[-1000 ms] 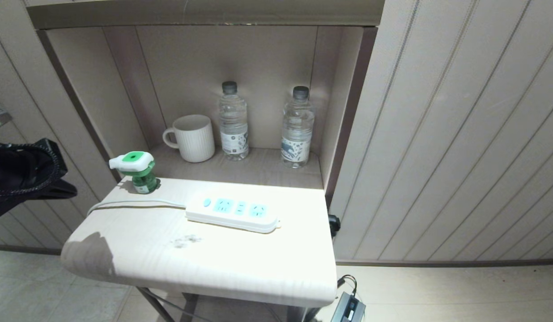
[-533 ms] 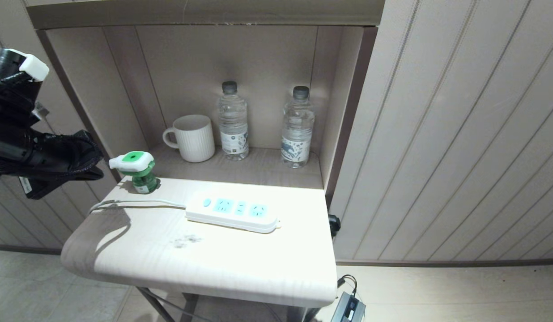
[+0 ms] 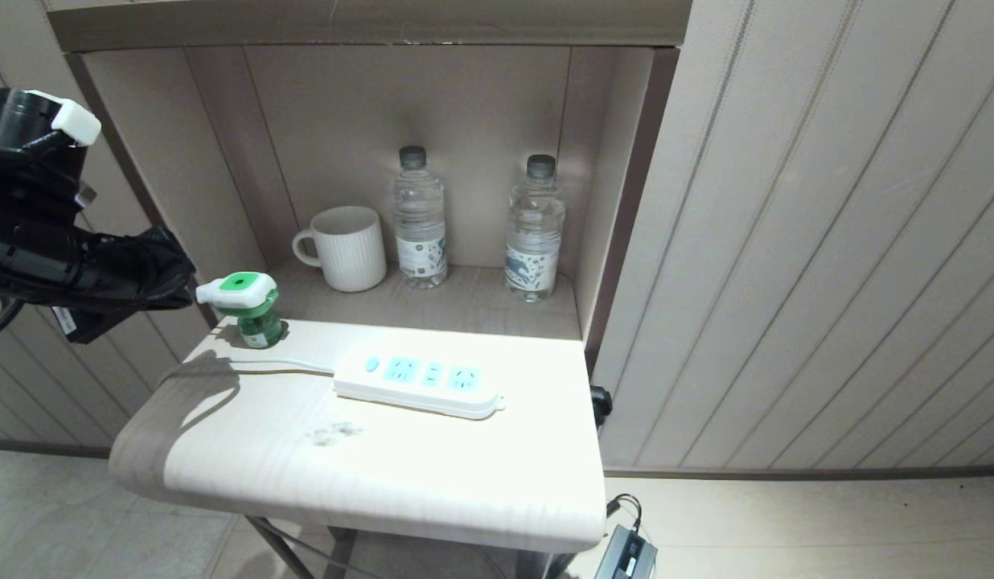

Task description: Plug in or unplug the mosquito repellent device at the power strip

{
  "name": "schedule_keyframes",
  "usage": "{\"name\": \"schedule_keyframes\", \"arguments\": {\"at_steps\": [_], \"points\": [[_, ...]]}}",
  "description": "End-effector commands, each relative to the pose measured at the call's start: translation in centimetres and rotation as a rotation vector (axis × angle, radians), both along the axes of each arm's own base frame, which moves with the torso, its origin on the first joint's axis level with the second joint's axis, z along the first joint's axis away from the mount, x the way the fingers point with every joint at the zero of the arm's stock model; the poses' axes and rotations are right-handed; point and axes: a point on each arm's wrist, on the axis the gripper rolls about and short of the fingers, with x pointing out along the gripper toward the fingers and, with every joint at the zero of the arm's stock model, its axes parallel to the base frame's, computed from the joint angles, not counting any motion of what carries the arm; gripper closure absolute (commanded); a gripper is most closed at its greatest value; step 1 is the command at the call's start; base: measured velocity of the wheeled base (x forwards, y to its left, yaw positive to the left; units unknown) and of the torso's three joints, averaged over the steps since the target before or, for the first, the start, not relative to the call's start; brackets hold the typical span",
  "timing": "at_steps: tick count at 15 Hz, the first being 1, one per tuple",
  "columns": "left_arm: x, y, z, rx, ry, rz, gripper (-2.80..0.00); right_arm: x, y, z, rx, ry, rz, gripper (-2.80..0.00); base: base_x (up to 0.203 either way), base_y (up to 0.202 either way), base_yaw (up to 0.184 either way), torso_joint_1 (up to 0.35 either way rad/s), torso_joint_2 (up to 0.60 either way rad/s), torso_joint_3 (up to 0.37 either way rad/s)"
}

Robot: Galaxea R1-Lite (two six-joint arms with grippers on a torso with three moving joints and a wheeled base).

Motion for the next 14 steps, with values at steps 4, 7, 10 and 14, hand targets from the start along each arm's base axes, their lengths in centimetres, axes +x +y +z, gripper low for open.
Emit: {"name": "schedule_keyframes", "arguments": {"at_steps": [4, 7, 10, 14], "points": [[1.0, -0.1, -0.5, -0.007, -0.017, 0.001, 0.0, 0.0, 0.0, 0.0, 0.0, 0.001, 0.001, 0.0, 0.0, 0.0, 0.0, 0.0, 0.0, 0.0], [1.4, -0.2, -1.0, -0.009, -0.001, 0.002, 0.0, 0.0, 0.0, 0.0, 0.0, 0.001, 0.001, 0.0, 0.0, 0.0, 0.0, 0.0, 0.0, 0.0], [1.5, -0.1, -1.2, -0.01, -0.015, 0.003, 0.0, 0.0, 0.0, 0.0, 0.0, 0.001, 0.001, 0.0, 0.0, 0.0, 0.0, 0.0, 0.0, 0.0], [1.9, -0.2, -1.1, -0.012, -0.042, 0.002, 0.0, 0.0, 0.0, 0.0, 0.0, 0.001, 0.001, 0.0, 0.0, 0.0, 0.0, 0.0, 0.0, 0.0]]}}
